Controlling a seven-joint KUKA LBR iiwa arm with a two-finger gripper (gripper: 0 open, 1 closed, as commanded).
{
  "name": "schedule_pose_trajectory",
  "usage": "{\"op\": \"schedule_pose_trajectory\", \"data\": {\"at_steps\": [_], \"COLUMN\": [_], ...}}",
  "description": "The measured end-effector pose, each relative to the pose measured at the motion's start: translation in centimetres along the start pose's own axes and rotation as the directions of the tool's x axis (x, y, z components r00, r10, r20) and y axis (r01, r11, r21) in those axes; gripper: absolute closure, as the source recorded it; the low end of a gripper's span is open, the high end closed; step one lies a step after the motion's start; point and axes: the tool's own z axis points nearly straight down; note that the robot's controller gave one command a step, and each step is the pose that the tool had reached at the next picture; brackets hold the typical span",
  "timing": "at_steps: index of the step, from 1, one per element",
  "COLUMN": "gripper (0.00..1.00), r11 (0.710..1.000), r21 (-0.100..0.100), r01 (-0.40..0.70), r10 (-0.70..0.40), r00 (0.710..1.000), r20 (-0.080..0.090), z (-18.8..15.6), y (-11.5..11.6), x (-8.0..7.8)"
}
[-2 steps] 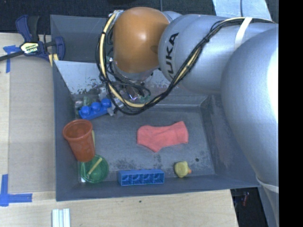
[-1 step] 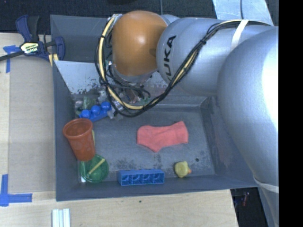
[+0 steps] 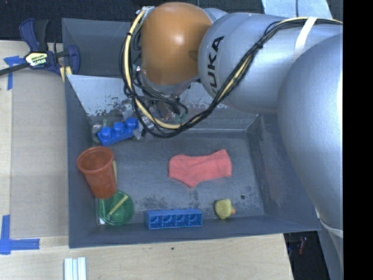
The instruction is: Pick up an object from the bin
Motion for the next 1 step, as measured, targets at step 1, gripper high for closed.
{"op": "schedule_pose_trajectory", "data": {"at_steps": [1], "gripper": [1.0], "r11": [1.0], "r21": [-0.001], "r01": [0.019], "r10": [-0.019], "r00": [1.0], "r20": [-0.006], "z": [-1.86], "y": [0.01], "x": [0.06]}}
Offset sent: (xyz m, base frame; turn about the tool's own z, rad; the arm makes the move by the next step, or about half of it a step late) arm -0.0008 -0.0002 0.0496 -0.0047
